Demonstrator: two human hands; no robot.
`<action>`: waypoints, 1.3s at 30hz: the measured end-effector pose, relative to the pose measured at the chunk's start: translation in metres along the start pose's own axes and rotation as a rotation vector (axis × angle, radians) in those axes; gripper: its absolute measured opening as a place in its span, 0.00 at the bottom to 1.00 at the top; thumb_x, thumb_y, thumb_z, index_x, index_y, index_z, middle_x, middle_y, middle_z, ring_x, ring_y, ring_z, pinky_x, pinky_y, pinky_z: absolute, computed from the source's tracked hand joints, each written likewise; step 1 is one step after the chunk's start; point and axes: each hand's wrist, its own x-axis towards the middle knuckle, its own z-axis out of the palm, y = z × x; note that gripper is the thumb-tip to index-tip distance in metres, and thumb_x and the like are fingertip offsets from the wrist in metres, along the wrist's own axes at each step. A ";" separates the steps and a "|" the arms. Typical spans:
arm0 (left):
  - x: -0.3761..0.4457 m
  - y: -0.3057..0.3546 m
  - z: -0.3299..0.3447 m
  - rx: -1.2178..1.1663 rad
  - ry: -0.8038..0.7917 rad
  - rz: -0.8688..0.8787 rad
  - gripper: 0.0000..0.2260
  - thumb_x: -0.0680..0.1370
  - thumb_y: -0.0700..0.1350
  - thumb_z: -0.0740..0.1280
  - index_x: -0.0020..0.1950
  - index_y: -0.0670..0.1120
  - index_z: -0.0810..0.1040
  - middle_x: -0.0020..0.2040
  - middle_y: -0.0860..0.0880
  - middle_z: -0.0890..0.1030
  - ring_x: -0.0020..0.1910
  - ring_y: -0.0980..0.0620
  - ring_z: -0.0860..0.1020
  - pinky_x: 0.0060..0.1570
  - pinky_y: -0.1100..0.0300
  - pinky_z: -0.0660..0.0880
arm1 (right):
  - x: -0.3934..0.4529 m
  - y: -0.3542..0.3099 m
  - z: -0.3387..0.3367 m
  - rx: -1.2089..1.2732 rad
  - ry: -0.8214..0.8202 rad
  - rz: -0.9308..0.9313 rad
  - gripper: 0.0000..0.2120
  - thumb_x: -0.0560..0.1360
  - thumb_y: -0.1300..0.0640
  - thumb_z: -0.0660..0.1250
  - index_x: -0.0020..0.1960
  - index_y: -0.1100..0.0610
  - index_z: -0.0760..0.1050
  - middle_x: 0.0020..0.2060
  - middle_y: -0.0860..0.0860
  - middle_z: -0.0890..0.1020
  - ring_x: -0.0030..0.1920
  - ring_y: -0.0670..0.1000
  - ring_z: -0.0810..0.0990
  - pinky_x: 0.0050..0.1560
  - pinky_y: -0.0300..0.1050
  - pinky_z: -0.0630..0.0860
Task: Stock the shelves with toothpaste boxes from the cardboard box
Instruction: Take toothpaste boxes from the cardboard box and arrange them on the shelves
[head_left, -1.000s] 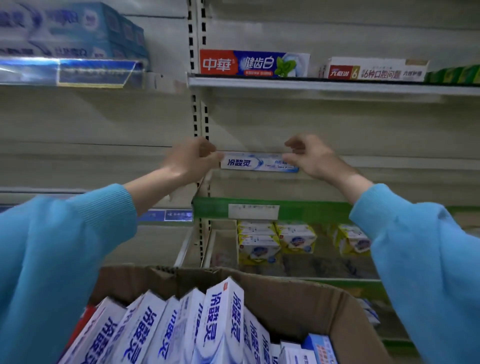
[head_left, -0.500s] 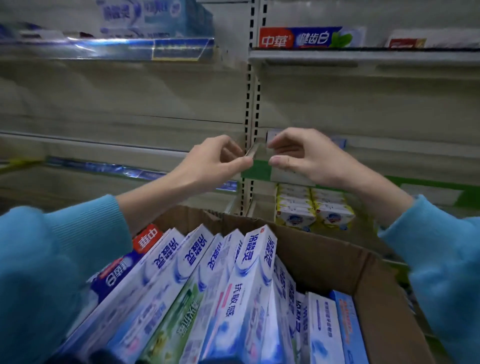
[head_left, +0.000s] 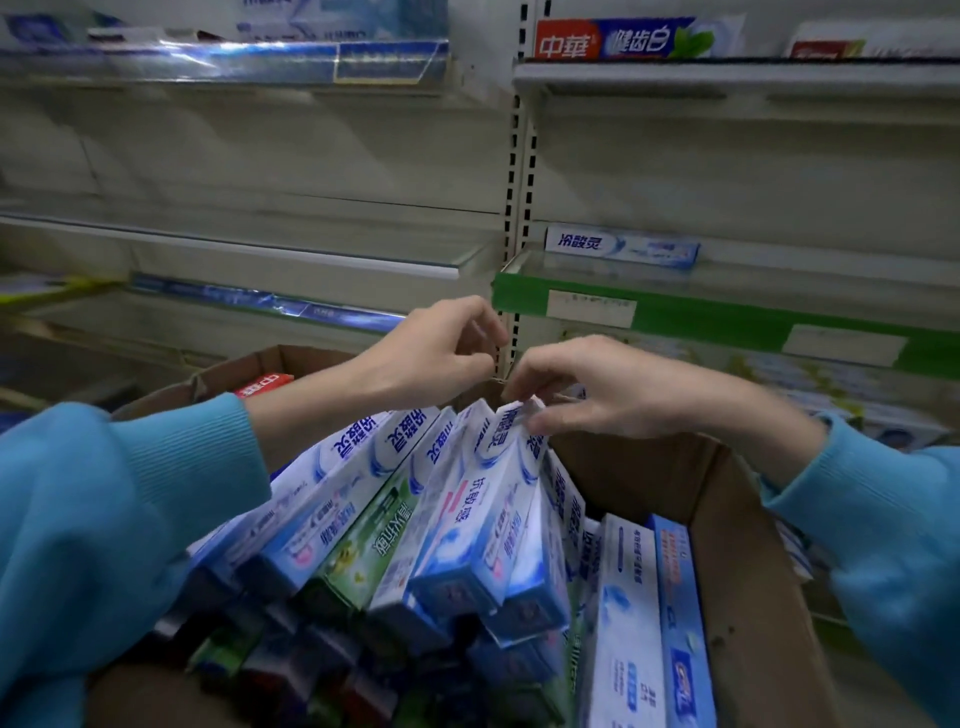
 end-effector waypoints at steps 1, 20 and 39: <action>-0.002 0.000 -0.001 0.004 -0.005 -0.006 0.11 0.77 0.39 0.66 0.57 0.51 0.78 0.51 0.51 0.83 0.51 0.51 0.82 0.53 0.49 0.80 | -0.001 0.000 0.002 -0.052 -0.044 -0.023 0.17 0.75 0.53 0.73 0.62 0.51 0.77 0.56 0.42 0.81 0.56 0.40 0.78 0.59 0.40 0.76; -0.001 -0.016 0.002 -0.279 -0.023 -0.181 0.13 0.82 0.54 0.65 0.62 0.48 0.80 0.54 0.47 0.85 0.51 0.50 0.83 0.55 0.49 0.80 | -0.005 0.010 0.014 -0.315 0.219 -0.392 0.25 0.70 0.68 0.70 0.65 0.53 0.77 0.65 0.48 0.78 0.69 0.50 0.72 0.68 0.50 0.72; 0.027 0.019 -0.046 -1.238 0.169 -0.141 0.12 0.84 0.39 0.61 0.65 0.35 0.75 0.50 0.37 0.84 0.47 0.43 0.85 0.46 0.51 0.84 | -0.059 0.000 -0.076 0.625 0.640 0.193 0.14 0.79 0.47 0.61 0.59 0.53 0.77 0.50 0.55 0.85 0.45 0.52 0.84 0.42 0.40 0.80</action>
